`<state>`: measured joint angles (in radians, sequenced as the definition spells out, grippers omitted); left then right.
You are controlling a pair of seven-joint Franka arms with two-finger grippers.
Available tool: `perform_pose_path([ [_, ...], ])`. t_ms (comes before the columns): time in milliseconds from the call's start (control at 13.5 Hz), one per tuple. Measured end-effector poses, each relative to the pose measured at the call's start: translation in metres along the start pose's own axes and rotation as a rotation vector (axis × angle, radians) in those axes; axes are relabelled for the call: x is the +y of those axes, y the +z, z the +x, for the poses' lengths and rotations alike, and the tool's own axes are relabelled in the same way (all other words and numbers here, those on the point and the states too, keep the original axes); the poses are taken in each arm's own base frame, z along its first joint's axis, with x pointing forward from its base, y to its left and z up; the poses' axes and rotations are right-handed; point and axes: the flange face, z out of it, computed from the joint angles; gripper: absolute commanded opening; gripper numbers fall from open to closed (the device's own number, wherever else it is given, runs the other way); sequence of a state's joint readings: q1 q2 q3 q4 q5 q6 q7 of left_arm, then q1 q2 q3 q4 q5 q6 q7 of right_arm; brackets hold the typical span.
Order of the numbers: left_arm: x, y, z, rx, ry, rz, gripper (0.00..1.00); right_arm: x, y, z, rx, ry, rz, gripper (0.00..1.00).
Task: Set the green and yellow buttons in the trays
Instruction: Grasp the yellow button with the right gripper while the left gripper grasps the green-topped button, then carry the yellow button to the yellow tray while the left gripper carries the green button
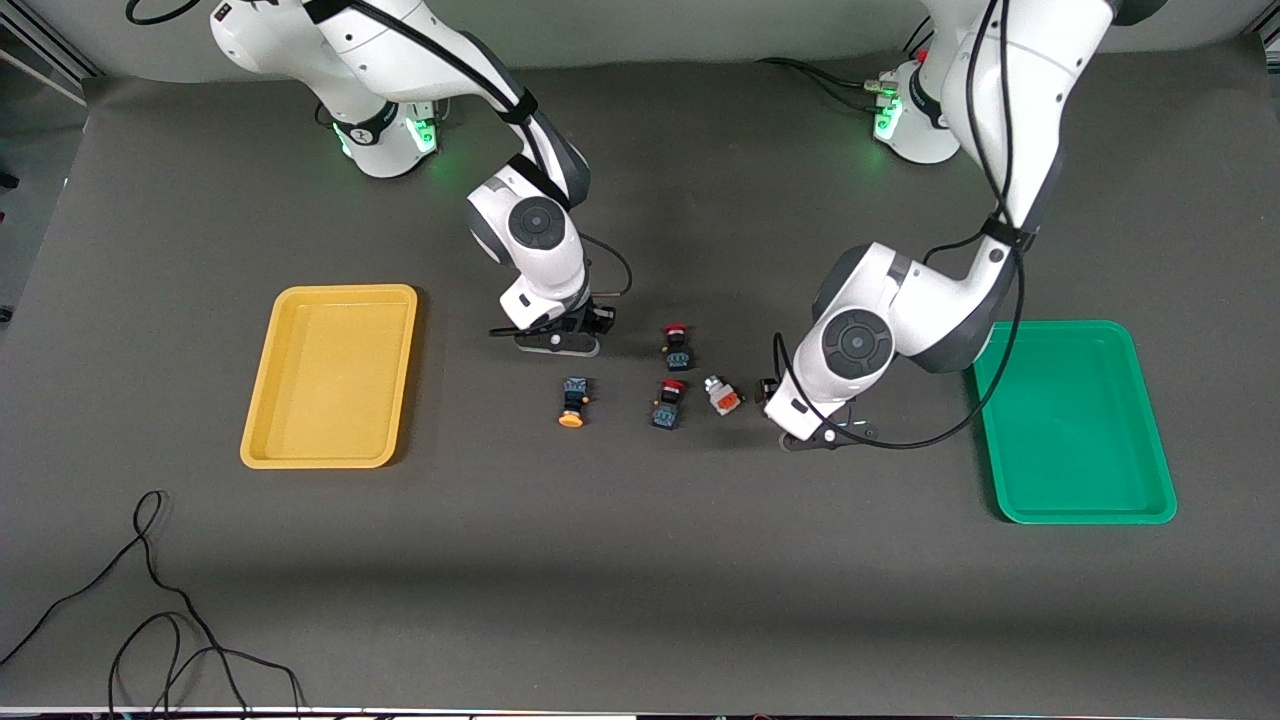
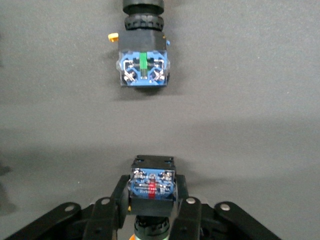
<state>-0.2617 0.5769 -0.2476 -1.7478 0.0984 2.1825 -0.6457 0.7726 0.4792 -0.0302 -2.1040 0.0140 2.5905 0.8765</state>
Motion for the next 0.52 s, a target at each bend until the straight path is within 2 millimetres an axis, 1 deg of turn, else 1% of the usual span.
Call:
perform_pose_path([
  [148, 0.004, 0.020, 0.004, 0.012, 0.002, -0.019, 0.99, -0.002, -0.012, 0.007, 0.007, 0.006, 0.005, 0.07],
  [222, 0.005, 0.029, 0.005, 0.015, 0.003, -0.027, 0.99, -0.002, -0.026, 0.013, 0.003, 0.014, -0.004, 0.07],
  [296, 0.007, 0.038, 0.006, 0.015, 0.003, -0.032, 0.99, -0.001, -0.047, 0.022, -0.008, 0.026, -0.022, 0.07],
  [370, 0.008, 0.046, 0.006, 0.010, 0.004, -0.033, 0.99, 0.000, -0.076, 0.031, -0.022, 0.038, -0.041, 0.07],
  [444, 0.008, 0.053, 0.005, 0.002, 0.004, -0.031, 0.87, 0.000, -0.110, 0.039, -0.040, 0.045, -0.061, 0.07],
  [519, 0.008, 0.058, 0.005, -0.002, 0.005, -0.028, 0.01, 0.002, -0.146, 0.046, -0.057, 0.048, -0.080, 0.07],
])
